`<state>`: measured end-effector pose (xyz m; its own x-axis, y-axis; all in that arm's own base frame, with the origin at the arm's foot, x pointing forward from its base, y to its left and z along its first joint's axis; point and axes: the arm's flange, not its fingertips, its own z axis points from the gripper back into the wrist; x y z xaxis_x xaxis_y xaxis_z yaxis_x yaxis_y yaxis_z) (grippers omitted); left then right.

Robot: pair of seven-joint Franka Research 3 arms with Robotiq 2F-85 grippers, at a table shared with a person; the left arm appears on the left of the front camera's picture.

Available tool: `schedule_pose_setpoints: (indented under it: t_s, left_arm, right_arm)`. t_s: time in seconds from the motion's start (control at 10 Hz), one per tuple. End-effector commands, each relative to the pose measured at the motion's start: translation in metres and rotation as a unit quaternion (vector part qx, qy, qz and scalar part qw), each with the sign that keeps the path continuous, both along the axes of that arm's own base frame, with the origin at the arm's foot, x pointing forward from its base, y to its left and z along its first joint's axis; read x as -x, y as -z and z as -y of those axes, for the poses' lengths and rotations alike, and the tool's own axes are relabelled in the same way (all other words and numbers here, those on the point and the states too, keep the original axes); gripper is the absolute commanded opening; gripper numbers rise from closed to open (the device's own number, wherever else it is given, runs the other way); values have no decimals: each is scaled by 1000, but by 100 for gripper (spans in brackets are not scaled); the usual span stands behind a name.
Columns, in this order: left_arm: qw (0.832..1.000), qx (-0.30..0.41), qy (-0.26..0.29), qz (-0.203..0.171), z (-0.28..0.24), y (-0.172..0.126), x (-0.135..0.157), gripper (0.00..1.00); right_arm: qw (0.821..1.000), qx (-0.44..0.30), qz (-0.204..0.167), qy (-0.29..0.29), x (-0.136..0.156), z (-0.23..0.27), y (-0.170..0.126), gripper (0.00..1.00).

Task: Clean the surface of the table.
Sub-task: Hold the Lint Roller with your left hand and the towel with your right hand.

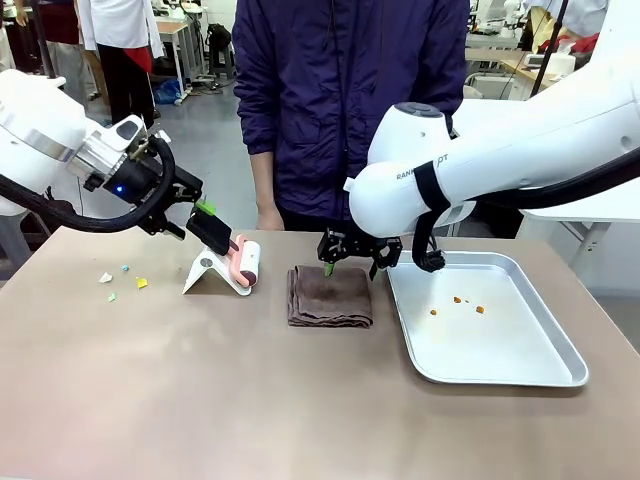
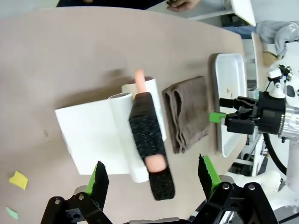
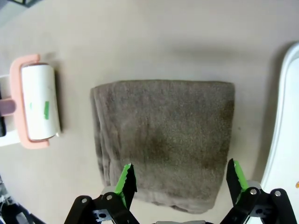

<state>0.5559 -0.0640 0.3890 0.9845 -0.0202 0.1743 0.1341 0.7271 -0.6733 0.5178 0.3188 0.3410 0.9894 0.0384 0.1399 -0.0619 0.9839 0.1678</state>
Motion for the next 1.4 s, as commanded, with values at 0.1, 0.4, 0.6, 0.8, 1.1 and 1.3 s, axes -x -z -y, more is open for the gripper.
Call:
schedule_pose_setpoints:
  t_s: [0.1, 0.4, 0.6, 0.8, 1.1, 1.3]
  left_arm:
    - [1000, -1, 8, -6, 0, -8, -3, 100]
    - [1000, 7, 6, -8, 6, -2, -7, 100]
    - [1000, 6, 4, -6, 5, -2, -7, 100]
    - [1000, 7, 6, -8, 7, -1, -6, 100]
    - [1000, 10, 11, -5, 10, 1, -6, 100]
    - [1000, 12, 9, -3, 9, 2, -8, 100]
  right_arm:
    - [1000, 10, 6, 21, -13, -9, 6, 100]
    - [999, 43, -10, 21, -16, -12, 18, 100]
    - [996, 65, -44, 43, -14, -12, 21, 100]
    - [993, 79, -56, 61, -16, -11, 26, 100]
    - [992, 79, -58, 76, -22, -5, 33, 100]
    - [993, 74, -57, 75, -24, -4, 37, 100]
